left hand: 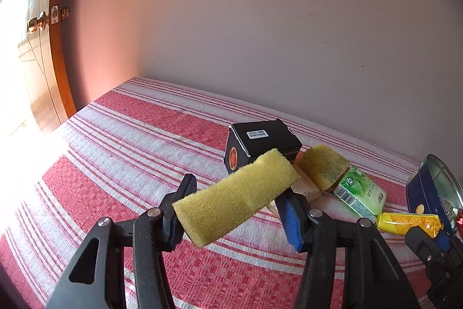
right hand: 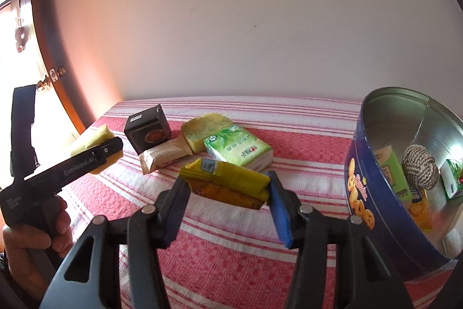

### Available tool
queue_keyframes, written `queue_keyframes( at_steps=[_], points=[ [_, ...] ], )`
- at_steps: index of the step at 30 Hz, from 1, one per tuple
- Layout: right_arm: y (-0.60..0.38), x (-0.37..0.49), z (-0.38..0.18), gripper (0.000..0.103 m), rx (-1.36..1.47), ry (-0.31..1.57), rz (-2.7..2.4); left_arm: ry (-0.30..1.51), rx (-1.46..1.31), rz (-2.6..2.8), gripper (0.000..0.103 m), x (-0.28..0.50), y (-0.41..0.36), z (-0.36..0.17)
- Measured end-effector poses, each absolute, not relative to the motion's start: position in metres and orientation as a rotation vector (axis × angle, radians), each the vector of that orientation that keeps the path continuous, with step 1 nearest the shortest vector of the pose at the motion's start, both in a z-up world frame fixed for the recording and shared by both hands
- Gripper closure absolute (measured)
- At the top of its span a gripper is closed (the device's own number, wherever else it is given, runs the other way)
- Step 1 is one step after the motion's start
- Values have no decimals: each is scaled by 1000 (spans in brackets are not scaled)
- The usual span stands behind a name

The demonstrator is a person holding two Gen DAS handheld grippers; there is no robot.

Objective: Organize objects
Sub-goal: 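Grasp the yellow sponge with left tool while right tool grasps yellow wafer pack, then carry the yellow sponge and yellow wafer pack over the blue tin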

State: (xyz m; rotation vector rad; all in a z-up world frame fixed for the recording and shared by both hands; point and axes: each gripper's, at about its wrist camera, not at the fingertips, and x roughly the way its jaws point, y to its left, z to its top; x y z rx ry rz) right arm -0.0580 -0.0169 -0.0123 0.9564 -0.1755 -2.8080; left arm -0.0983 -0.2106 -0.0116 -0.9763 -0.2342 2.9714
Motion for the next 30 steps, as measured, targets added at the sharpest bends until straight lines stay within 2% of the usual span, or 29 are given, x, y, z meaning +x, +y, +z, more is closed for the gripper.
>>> queue_keyframes(
  at_steps=[6,18,23,30],
  points=[
    [5,-44,-2,51,876,-284,-2770,-226,-884,2962,46,-82,-202,0],
    [13,-27,19,51,733,-256,-2878,-198,-803,2949,46,-71,-168,-2],
    [15,-14,25,51,668,-194,-2928,-175,-793,2955,46,-61,-150,-2],
    [13,8,32,51,542,-10,-3008,-140,-787,2961,46,-46,-123,-1]
  ],
)
